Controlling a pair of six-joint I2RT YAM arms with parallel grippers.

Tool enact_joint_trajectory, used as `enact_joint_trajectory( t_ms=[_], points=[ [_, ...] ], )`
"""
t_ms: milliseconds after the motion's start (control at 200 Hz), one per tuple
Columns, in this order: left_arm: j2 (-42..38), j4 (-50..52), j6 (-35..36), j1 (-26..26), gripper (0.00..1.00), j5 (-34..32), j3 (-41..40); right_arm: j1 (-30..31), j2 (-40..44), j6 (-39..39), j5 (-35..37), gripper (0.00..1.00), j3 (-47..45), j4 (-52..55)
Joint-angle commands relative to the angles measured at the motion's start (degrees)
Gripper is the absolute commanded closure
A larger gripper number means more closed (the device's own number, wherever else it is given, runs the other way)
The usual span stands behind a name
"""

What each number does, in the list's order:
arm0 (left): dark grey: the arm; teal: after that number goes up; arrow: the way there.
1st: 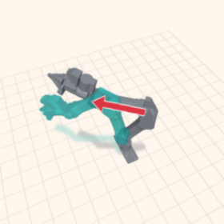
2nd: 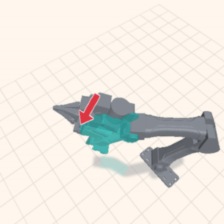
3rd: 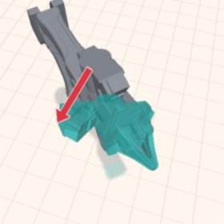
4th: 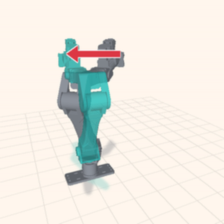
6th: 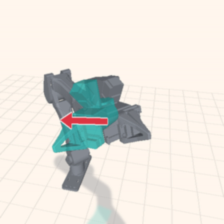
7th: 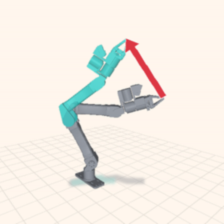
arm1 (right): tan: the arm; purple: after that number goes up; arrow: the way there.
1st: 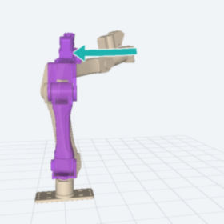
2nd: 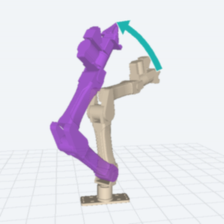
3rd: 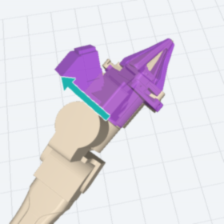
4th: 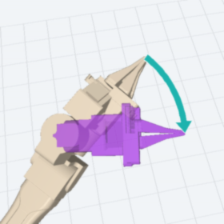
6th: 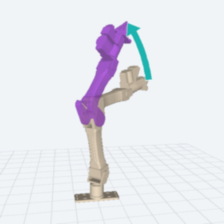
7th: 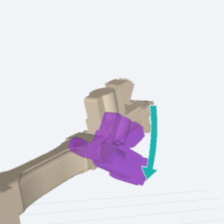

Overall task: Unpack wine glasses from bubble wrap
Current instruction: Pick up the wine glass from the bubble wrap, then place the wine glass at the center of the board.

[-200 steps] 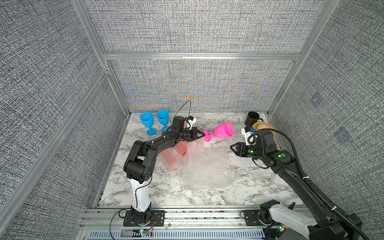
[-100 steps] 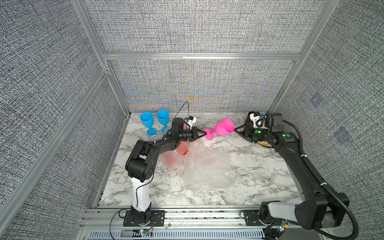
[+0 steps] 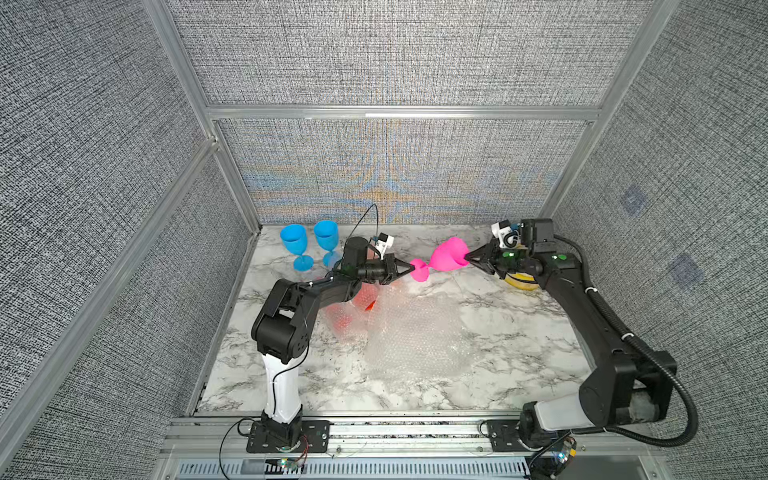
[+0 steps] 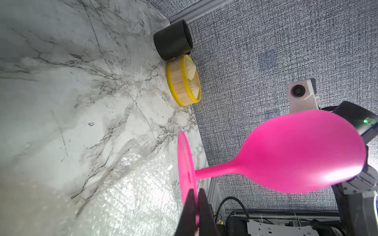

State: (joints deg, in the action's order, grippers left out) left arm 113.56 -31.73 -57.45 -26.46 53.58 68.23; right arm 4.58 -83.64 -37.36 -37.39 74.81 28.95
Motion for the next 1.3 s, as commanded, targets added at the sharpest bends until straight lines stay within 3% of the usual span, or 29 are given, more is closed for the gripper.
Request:
enact_joint_trajectory(
  t_ms=[0,20,125,205,550,696,836,971,1296],
  points=[
    [0.0,-3.2,0.1,-0.1,1.00,1.7,-0.1,0.2,-0.3,0.0,-2.0,1.00,0.9,0.1],
    [-0.2,-2.8,0.5,-0.1,1.00,1.7,-0.1,0.2,-0.2,0.1,-1.8,1.00,1.0,0.2],
    [-2.3,4.6,5.2,0.3,0.56,-0.1,0.2,0.1,1.8,1.4,-0.3,1.00,-0.1,1.7],
    [-4.6,10.5,9.0,0.7,0.46,-2.3,0.6,0.0,4.6,2.2,1.2,1.00,-1.9,2.5],
    [-7.0,13.3,8.4,2.4,0.47,-3.7,2.2,0.3,15.3,12.1,9.5,1.00,-7.3,18.6],
    [-10.8,19.4,12.7,2.9,0.47,-7.1,4.1,0.4,16.2,13.3,18.6,1.00,-5.0,22.2],
    [-18.5,36.1,24.1,3.0,0.47,-15.9,9.0,1.2,8.2,9.0,28.8,1.00,5.9,28.7],
    [-26.6,44.9,29.0,2.9,0.47,-24.6,9.2,2.8,-1.8,6.8,37.6,1.00,17.9,33.8],
    [-41.2,43.6,34.0,2.8,0.47,-30.2,-3.9,3.5,-24.3,7.0,45.7,1.00,43.7,38.1]
  ],
)
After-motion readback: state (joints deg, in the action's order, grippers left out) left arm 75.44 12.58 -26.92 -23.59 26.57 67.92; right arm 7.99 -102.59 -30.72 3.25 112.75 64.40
